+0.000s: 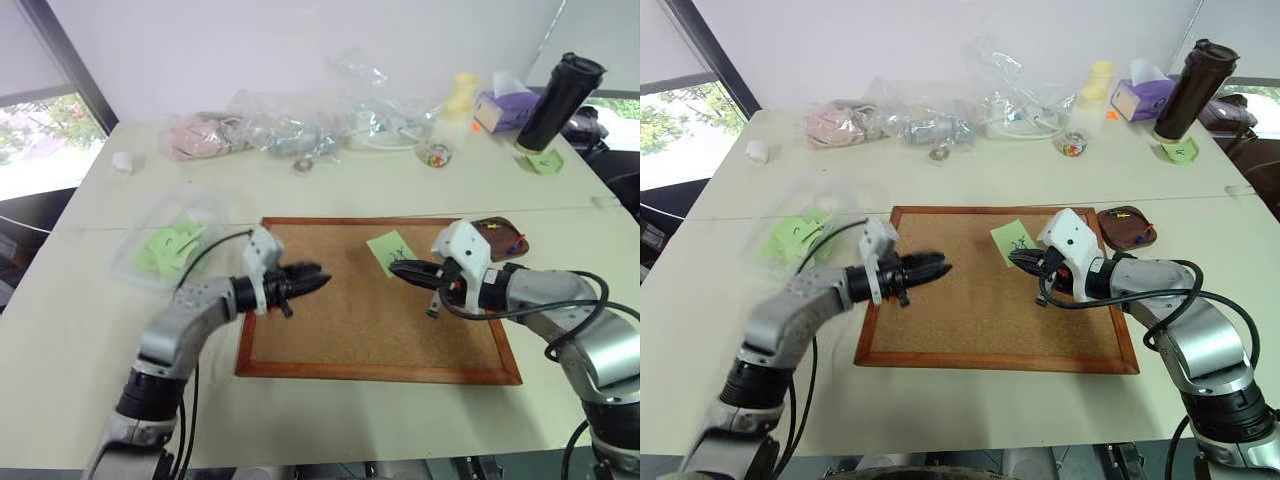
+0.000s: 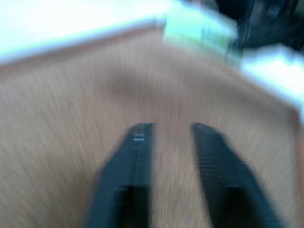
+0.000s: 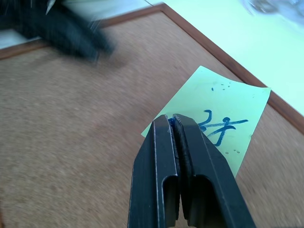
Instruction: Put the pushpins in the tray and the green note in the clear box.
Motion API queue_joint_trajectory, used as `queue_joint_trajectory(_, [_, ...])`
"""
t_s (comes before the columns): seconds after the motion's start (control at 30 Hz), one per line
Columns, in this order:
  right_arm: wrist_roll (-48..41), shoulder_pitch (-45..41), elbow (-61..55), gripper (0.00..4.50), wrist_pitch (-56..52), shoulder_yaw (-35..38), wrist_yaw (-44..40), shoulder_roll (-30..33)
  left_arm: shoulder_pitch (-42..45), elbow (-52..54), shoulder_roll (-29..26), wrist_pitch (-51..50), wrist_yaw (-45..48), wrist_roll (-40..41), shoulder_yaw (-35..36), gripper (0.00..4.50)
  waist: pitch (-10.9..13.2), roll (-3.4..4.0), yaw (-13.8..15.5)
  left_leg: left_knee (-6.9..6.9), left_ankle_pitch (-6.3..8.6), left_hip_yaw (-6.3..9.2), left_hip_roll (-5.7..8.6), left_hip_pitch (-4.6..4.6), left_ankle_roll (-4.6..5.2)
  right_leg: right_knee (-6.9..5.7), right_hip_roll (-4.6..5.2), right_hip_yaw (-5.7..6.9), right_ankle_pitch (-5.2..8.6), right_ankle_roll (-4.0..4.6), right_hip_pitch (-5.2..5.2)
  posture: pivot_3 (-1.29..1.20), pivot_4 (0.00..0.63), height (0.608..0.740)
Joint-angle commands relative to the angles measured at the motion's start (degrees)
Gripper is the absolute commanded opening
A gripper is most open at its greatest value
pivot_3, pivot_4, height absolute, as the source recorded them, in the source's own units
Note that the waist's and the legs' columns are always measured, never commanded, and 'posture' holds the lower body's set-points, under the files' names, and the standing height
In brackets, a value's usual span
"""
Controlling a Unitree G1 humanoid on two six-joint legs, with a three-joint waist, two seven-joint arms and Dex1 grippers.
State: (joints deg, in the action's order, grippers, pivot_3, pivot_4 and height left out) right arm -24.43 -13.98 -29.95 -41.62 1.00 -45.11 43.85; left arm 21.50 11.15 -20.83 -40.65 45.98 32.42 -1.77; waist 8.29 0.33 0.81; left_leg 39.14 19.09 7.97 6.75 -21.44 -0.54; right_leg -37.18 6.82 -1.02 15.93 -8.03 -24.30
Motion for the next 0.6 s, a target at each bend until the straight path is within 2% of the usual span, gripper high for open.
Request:
queue_joint_trajectory(0.03, [-0.08, -1.35, -2.94, 0.00, 0.86, 0.13, -0.25, 1.11, 3.75, -1.42, 2.78, -5.31, -2.14, 7.57, 4.92, 3.54, 0.01, -0.02, 0.05, 0.00, 0.00, 0.00, 0.02, 0.00, 0.00, 0.00, 0.01, 0.00, 0.00, 0.00, 0.01, 0.00, 0.150, 0.740])
queue_joint_trajectory(0.1, [-0.41, -1.60, -3.89, 0.00, 0.50, 0.00, -0.45, 1.37, 6.74, -4.54, 5.21, -7.90, -4.56, 9.85, 6.65, 4.44, 0.03, -0.05, 0.04, 0.01, 0.00, 0.01, 0.02, 0.00, 0.00, -0.01, 0.00, 0.02, 0.00, 0.00, 0.01, 0.00, 0.150, 0.740])
queue_joint_trajectory(0.27, [-0.47, -2.67, -5.45, 0.00, 0.36, -0.76, -0.58, 1.81, 11.49, -12.05, 10.93, -12.81, -8.47, 13.77, 8.59, 4.44, 0.11, -0.18, -0.07, 0.01, 0.00, 0.01, 0.01, 0.01, 0.00, -0.01, 0.00, 0.02, 0.00, 0.00, 0.00, 0.00, 0.150, 0.740])
queue_joint_trajectory(0.6, [-1.17, -4.91, -8.13, 0.00, -0.23, -1.38, -0.49, 2.57, 12.26, -17.08, 17.55, -19.12, -14.03, 19.16, 11.37, 4.44, 0.14, -0.24, 0.01, -0.01, -0.01, 0.00, 0.00, 0.00, -0.01, -0.02, -0.01, 0.01, 0.00, -0.01, -0.03, 0.00, 0.150, 0.740])
